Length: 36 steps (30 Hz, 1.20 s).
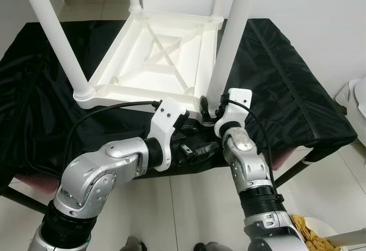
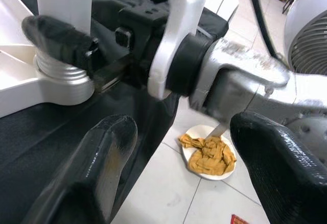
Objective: Building children table
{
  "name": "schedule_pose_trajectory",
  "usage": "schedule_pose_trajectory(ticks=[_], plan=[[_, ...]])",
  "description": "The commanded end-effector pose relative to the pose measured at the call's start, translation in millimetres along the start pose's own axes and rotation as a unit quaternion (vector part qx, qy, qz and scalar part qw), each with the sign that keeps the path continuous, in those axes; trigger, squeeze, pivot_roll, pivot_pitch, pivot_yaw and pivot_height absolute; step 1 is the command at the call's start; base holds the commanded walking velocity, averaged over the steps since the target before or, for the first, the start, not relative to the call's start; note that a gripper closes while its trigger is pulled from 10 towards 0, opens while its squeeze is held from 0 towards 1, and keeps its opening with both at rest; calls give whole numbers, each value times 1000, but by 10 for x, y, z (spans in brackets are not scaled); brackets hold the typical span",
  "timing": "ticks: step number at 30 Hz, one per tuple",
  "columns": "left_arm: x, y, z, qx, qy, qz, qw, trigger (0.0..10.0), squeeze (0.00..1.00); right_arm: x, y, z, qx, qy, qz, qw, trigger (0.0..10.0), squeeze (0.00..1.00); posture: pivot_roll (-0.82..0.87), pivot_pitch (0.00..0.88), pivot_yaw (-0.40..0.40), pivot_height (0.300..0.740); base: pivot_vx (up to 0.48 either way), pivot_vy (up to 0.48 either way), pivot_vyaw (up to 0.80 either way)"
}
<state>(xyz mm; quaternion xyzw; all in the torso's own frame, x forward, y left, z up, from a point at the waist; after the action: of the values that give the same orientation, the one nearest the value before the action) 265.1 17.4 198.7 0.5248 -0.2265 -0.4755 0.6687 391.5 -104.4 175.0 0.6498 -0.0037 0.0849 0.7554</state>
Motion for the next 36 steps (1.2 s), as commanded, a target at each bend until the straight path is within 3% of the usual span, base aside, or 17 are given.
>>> schedule_pose_trajectory(ticks=[1,2,3,9,12,18,24,26,36], plan=[[9,-63,5,0,0,-10,1000,10000,0,-26,1,61,7,6,5,1000,10000,1000,-41,115,-7,740,0,0,0],[12,-63,7,0,0,-10,1000,10000,0,-34,-4,81,6,20,7,1000,10000,612,-40,113,-9,740,0,0,0],[13,-62,8,0,0,-10,1000,10000,0,-41,-6,85,6,34,10,999,10000,0,-40,113,-9,740,0,0,0],[9,-58,5,3,1,-10,1000,10000,0,-66,2,127,-18,95,28,995,10000,0,-36,110,-9,740,0,0,0],[-2,-49,-1,4,0,-10,1000,10000,0,-43,3,244,-57,148,46,986,10000,0,-35,106,-5,740,0,0,0],[3,-47,7,6,-3,-12,1000,10000,0,64,-27,326,-63,194,44,978,10000,0,-33,100,1,740,0,0,0],[-1,-39,3,7,-3,-13,1000,10000,0,116,-28,277,-51,240,43,969,10000,0,-23,100,3,740,0,0,0],[-12,-38,8,8,-1,-12,1000,10000,0,156,-53,204,-42,288,30,956,10000,0,-17,105,3,740,0,0,0],[-20,-17,-7,8,3,-9,1000,10000,0,224,-101,170,-70,325,8,943,10000,0,-1,105,6,740,0,0,0]])
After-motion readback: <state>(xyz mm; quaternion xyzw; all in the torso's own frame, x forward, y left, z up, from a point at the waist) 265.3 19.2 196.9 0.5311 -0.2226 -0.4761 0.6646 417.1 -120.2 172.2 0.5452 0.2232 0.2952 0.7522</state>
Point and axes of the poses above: a point about 5 cm out from each wrist's last joint towards the gripper, its own x axis pointing out of the wrist towards the gripper, its own y axis along the axis of the wrist's last joint, z = x × y, the point moved 5 cm from there along x, pointing out of the wrist towards the gripper, and after that the axes turned 13 degrees about -x, right-handed, at the moved point
